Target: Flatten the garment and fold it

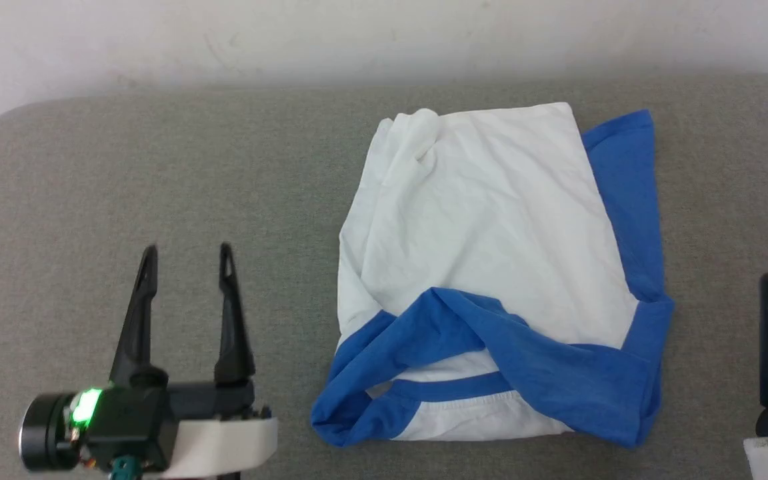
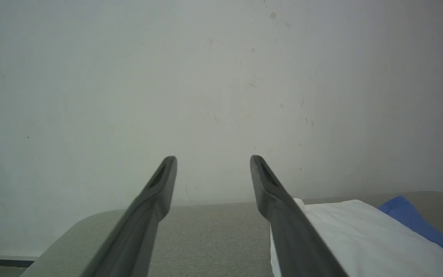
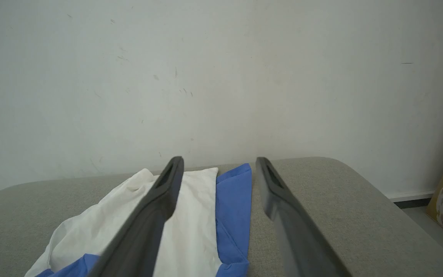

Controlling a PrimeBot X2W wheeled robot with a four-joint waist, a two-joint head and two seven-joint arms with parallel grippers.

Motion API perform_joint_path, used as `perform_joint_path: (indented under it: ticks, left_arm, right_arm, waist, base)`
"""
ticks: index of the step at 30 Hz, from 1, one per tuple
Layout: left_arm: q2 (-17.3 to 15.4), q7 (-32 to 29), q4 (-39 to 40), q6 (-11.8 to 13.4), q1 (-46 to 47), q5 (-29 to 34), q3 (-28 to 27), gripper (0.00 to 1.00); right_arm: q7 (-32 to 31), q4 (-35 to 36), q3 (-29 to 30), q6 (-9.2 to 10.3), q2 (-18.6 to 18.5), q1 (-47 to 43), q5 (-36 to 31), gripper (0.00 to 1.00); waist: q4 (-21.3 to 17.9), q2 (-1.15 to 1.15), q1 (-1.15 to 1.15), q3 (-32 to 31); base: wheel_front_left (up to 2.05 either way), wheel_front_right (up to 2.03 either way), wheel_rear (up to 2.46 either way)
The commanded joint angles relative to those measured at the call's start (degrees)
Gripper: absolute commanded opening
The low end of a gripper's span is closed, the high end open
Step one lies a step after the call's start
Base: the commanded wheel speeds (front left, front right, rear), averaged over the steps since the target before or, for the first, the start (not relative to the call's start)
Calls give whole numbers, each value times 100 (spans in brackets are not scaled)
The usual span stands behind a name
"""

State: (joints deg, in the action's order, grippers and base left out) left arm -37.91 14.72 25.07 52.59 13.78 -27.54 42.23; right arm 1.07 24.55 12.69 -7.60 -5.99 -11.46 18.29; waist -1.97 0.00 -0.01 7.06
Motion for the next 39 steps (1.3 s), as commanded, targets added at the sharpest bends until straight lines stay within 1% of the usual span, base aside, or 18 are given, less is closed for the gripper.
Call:
perform_joint_path:
  ticks: [1, 3, 4, 6, 9, 12, 16, 20, 22, 24, 25, 27, 31, 33, 37, 39]
  left_arm:
    - [-75, 27, 88, 118, -351, 119, -137, 100]
    - [106, 27, 231, 83, -656, 119, -366, 100]
    - [188, 27, 253, 7, -802, 146, -460, 100]
    - [357, 27, 176, -188, -1067, 216, -619, 100]
    - [630, 28, -56, -568, -1346, 464, -790, 100]
    - [1012, 28, -240, -975, -1485, 709, -949, 100]
    - [1503, 28, -389, -1421, -1582, 906, -1258, 100]
    - [1785, 28, -570, -1825, -1617, 1101, -1536, 100]
    - [1896, 28, -640, -1983, -1626, 1174, -1670, 100]
    - [2017, 28, -697, -2108, -1639, 1229, -1791, 100]
    - [2086, 28, -714, -2159, -1644, 1246, -1852, 100]
    - [2201, 28, -728, -2259, -1638, 1307, -1968, 100]
    - [2412, 28, -742, -2438, -1600, 1432, -2177, 100]
    - [2488, 28, -758, -2531, -1559, 1511, -2238, 100]
    - [2655, 28, -719, -2652, -1421, 1686, -2324, 100]
    - [2734, 28, -673, -2690, -1350, 1789, -2340, 100]
  right_arm:
    - [11, -39, -32, 11, 35, -97, 26, 100]
    - [19, -72, -72, 11, 52, -138, 43, 100]
    - [23, -95, -95, 11, 63, -160, 55, 100]
    - [45, -153, -132, 11, 92, -199, 81, 100]
    - [74, -258, -232, 11, 137, -243, 115, 100]
    - [122, -356, -316, 11, 157, -246, 137, 100]
    - [207, -467, -365, 11, 131, -190, 182, 100]
    - [251, -555, -316, 11, 62, -116, 231, 100]
    - [249, -569, -259, 11, -16, -28, 248, 100]
    - [222, -548, -171, 11, -76, 145, 430, 100]
    - [181, -509, -126, 11, -168, 267, 529, 100]
    - [45, -401, -25, 11, -467, 595, 772, 100]
    - [-414, -282, 184, 11, -1382, 1559, 1222, 100]
    - [-718, -362, 230, 11, -1783, 2172, 1523, 100]
    - [-1368, -860, 180, 11, -2397, 3431, 2019, 100]
    - [-1695, -1255, 70, 11, -2704, 4004, 2064, 100]
  waist:
    - [78, 0, 1, 20]
    - [131, 0, 1, 28]
    - [156, 0, 1, 36]
    - [206, 0, 1, 52]
    - [251, 0, 1, 88]
    - [276, 0, 1, 156]
    - [290, 0, 1, 263]
    - [297, 0, 1, 337]
    - [293, 0, 1, 386]
    - [286, 0, 1, 434]
    - [283, 0, 1, 467]
    - [278, 0, 1, 547]
    - [292, 0, 1, 763]
    - [310, 0, 1, 895]
    - [393, 0, 1, 1186]
    - [458, 0, 1, 1359]
  base:
    - [0, 0, 0]
    - [0, 0, 0]
    - [0, 0, 0]
    - [0, 0, 0]
    - [0, 0, 0]
    - [0, 0, 0]
    - [0, 0, 0]
    - [0, 0, 0]
    - [0, 0, 0]
    - [0, 0, 0]
    - [0, 0, 0]
    - [0, 0, 0]
    - [0, 0, 0]
    - [0, 0, 0]
    - [0, 0, 0]
    - [0, 0, 0]
